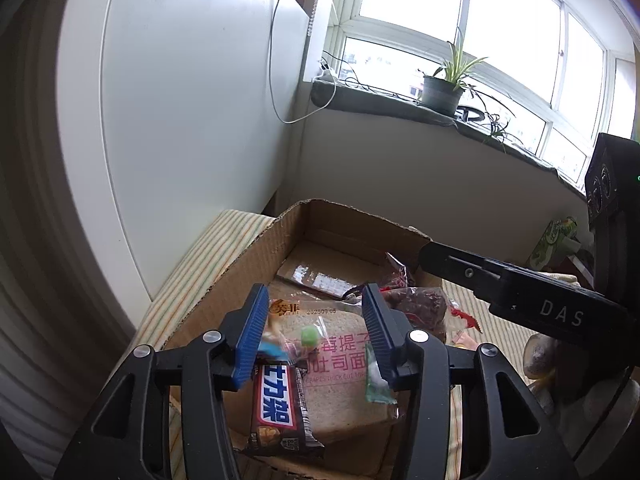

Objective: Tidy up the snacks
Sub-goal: 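Carry both held sweets into the box and open both tools, then withdraw both tools from the box back over the bed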

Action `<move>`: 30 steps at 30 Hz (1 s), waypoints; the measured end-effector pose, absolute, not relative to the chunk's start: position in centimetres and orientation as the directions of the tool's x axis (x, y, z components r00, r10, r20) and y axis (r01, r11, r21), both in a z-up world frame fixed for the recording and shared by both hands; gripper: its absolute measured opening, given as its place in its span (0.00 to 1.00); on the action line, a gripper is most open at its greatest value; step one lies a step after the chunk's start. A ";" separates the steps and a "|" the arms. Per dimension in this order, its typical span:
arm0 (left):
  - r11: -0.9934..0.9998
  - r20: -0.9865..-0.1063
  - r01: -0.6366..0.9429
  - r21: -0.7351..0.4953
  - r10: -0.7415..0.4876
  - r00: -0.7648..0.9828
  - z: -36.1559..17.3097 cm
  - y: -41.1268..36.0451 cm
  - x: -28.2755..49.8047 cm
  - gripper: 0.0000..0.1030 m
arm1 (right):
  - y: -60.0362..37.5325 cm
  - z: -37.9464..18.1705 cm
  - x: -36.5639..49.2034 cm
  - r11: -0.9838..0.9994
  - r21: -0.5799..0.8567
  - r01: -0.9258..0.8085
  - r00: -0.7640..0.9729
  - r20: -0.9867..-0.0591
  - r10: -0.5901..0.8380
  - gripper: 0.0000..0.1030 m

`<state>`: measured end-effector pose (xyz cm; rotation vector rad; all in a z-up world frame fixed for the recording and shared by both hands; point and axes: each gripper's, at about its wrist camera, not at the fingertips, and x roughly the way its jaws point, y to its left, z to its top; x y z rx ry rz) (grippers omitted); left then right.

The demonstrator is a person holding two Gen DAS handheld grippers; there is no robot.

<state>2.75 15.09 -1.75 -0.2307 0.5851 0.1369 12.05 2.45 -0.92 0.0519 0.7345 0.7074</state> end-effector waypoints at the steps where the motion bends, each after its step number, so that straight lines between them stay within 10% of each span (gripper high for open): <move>1: 0.966 -0.560 -0.192 -0.175 0.063 0.826 -1.7 15.1 2.7 0.46 | 2.2 -0.8 12.0 0.772 0.276 -0.572 0.529 -0.595 0.605 0.61; 30: 0.987 -0.522 0.003 -0.158 -0.086 0.848 -0.5 9.0 2.9 0.46 | -11.6 -1.2 10.1 0.833 0.284 -0.475 0.543 -0.651 0.531 0.61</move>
